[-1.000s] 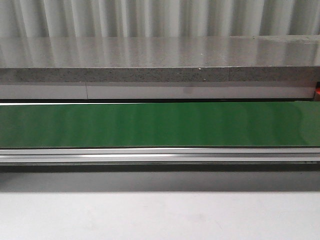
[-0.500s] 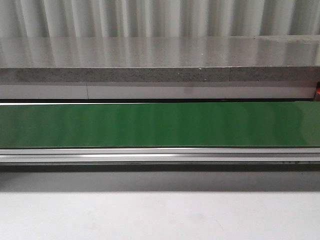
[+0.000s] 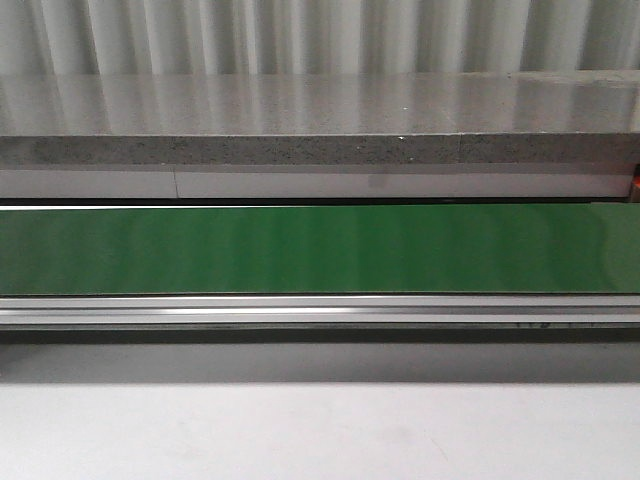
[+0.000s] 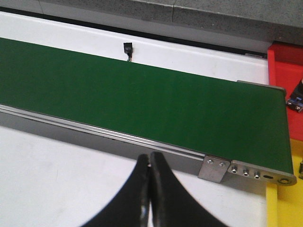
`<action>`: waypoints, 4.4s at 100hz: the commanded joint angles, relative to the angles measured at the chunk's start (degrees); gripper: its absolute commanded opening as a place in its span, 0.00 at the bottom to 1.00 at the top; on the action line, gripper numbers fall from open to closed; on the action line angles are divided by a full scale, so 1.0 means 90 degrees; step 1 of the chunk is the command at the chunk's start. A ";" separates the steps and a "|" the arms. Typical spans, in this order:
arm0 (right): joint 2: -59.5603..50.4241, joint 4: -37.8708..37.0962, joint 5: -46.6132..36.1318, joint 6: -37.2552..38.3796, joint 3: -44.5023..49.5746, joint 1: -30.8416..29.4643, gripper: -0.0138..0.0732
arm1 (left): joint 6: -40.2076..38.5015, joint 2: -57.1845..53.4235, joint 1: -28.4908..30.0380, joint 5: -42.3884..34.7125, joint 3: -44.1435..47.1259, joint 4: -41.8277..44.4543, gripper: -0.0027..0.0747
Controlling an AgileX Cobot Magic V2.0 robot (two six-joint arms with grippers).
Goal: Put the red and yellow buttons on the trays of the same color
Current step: 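Reach the left gripper to the red buttons and grasp one, then carry the red button over the belt with the left gripper, then lower the red button onto the belt and open the left gripper, then grasp a yellow push button from the pile with the left gripper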
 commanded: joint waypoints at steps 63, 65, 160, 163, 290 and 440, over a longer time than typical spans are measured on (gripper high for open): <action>0.0047 0.0016 -0.0419 -0.0060 -0.0148 0.0006 0.08 | 0.0927 -0.1249 -0.1602 0.0530 -0.0175 -0.0074 0.23; 0.0047 0.0016 -0.0419 -0.0060 -0.0148 0.0006 0.08 | 0.0927 -0.1231 -0.1636 0.0530 -0.0175 -0.0062 0.23; 0.0047 0.0016 -0.0419 -0.0060 -0.0148 0.0006 0.08 | 0.0927 -0.0873 -0.1667 -0.0029 -0.0633 0.0086 0.73; 0.0047 0.0016 -0.0419 -0.0060 -0.0148 0.0006 0.08 | 0.0927 -0.0873 -0.1667 -0.0016 -0.0753 0.0218 0.73; 0.0047 0.0016 -0.0413 -0.0060 -0.0148 0.0006 0.08 | 0.1541 0.1794 -0.0032 0.0730 -0.2779 0.0583 0.73; 0.0047 0.0016 -0.0418 -0.0060 -0.0148 0.0006 0.08 | 0.1705 0.0149 -0.0287 0.0385 -0.2053 0.0210 0.29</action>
